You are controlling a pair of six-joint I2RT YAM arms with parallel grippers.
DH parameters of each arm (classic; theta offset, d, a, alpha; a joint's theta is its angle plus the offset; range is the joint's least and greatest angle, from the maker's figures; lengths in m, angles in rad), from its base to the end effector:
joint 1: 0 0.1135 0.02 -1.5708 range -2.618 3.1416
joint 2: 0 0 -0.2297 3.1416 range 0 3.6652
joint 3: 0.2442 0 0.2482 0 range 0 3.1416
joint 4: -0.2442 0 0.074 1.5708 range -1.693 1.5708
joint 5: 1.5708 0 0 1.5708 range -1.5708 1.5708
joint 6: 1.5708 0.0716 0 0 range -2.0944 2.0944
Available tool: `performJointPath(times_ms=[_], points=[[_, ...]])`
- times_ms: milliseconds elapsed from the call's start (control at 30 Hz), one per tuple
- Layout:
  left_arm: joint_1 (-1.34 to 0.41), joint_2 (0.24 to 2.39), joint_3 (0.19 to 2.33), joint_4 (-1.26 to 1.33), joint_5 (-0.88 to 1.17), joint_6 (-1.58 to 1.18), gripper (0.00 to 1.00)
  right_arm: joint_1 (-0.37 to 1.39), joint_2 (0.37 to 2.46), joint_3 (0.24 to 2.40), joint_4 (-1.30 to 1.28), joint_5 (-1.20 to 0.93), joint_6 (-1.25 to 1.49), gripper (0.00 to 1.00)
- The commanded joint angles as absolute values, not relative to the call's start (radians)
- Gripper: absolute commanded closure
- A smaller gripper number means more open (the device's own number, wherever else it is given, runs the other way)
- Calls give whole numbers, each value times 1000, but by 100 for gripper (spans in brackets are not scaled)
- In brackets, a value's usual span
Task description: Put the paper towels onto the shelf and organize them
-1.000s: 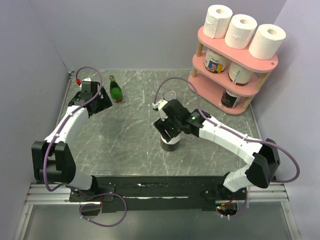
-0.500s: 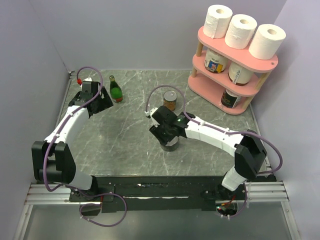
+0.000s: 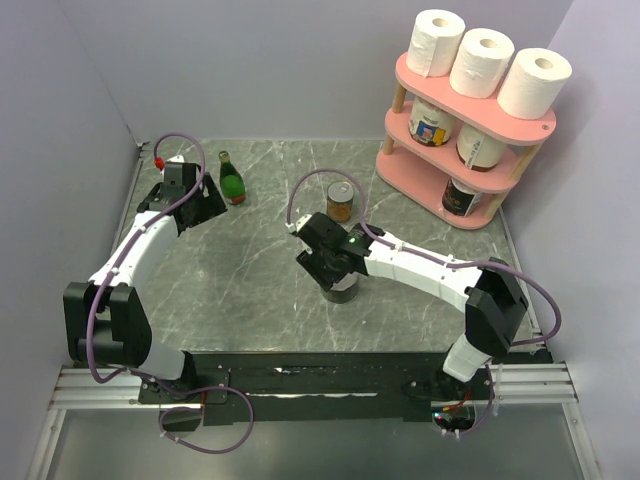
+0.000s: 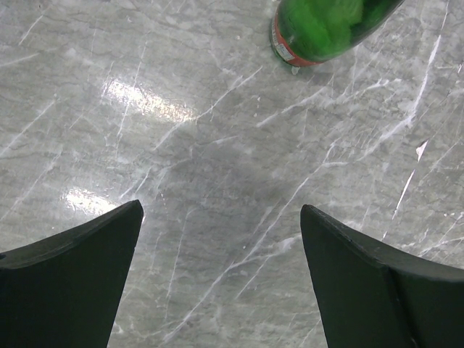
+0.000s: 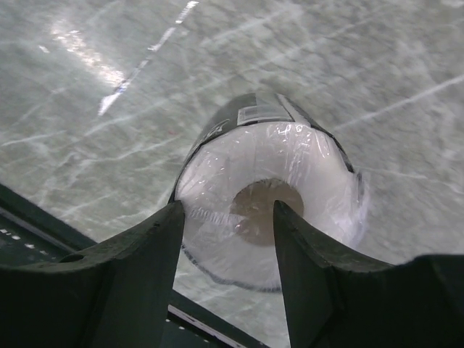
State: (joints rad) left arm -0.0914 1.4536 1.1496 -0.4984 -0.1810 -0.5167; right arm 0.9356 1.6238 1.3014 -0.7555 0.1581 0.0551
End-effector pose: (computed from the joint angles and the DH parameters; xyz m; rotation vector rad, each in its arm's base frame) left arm 0.3410 -0.0183 0.2229 -0.5818 2.2850 -0.0812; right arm 0.2156 0.2735 0.1960 -1.0741 2.4031 0.1313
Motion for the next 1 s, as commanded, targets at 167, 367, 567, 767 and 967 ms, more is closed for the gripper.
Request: performJointPath(times_ms=[167, 367, 567, 767, 967], points=[[-95, 1427, 1150, -479, -161, -512, 4, 936, 1540, 1373, -831, 213, 64, 34], [-95, 1425, 1152, -477, -150, -508, 4, 939, 1557, 1358, -810, 176, 81, 32], [-95, 1428, 1154, -479, -144, -509, 4, 945, 1603, 1344, -787, 152, 92, 31], [-95, 1425, 1155, -479, -137, -506, 4, 951, 1660, 1336, -781, 188, 95, 32], [-95, 1420, 1155, -479, -132, -508, 3, 976, 1692, 1335, -792, 310, 80, 41]])
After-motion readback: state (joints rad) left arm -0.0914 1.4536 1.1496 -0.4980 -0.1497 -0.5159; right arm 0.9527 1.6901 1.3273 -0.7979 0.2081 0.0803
